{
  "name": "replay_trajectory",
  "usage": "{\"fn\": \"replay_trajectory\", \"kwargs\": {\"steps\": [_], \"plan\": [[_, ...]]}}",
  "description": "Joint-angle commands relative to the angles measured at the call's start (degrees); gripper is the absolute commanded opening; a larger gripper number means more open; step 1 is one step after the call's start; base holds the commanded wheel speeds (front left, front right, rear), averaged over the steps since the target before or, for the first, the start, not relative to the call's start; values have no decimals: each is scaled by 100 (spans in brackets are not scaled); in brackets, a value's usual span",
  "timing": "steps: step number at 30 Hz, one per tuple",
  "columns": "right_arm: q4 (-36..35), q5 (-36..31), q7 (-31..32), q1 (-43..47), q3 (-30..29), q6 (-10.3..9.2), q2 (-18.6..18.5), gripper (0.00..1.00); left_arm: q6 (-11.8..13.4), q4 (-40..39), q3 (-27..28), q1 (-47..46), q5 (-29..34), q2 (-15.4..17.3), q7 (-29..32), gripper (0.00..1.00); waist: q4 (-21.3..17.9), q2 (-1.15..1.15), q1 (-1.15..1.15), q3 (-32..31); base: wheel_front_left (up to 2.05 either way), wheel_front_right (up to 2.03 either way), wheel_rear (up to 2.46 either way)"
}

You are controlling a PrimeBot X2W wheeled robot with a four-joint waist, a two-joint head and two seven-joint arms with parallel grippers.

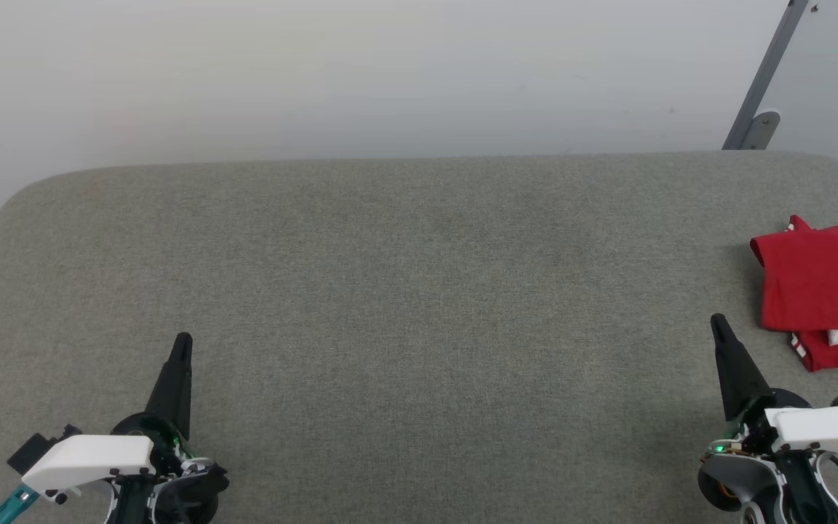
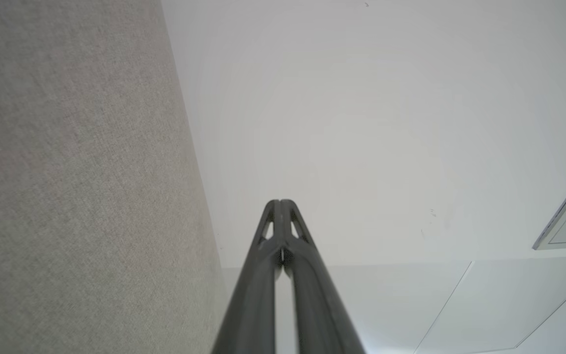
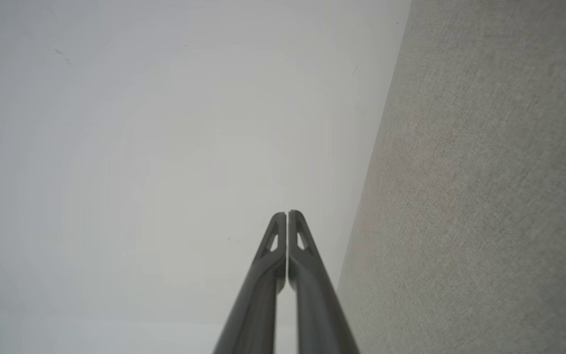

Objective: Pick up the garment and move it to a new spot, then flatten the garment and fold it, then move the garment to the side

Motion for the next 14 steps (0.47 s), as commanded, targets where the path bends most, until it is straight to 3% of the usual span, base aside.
{"fn": "replay_trajectory", "kwargs": {"steps": [1,14], "plan": [[13,22,15,-30,0,0,-16,0,-33,-4,9,-70,-20,8,16,0,0,0,0,0,0,0,0],[13,23,15,-30,1,0,-16,0,-33,-4,9,-71,-20,8,15,0,0,0,0,0,0,0,0]]}}
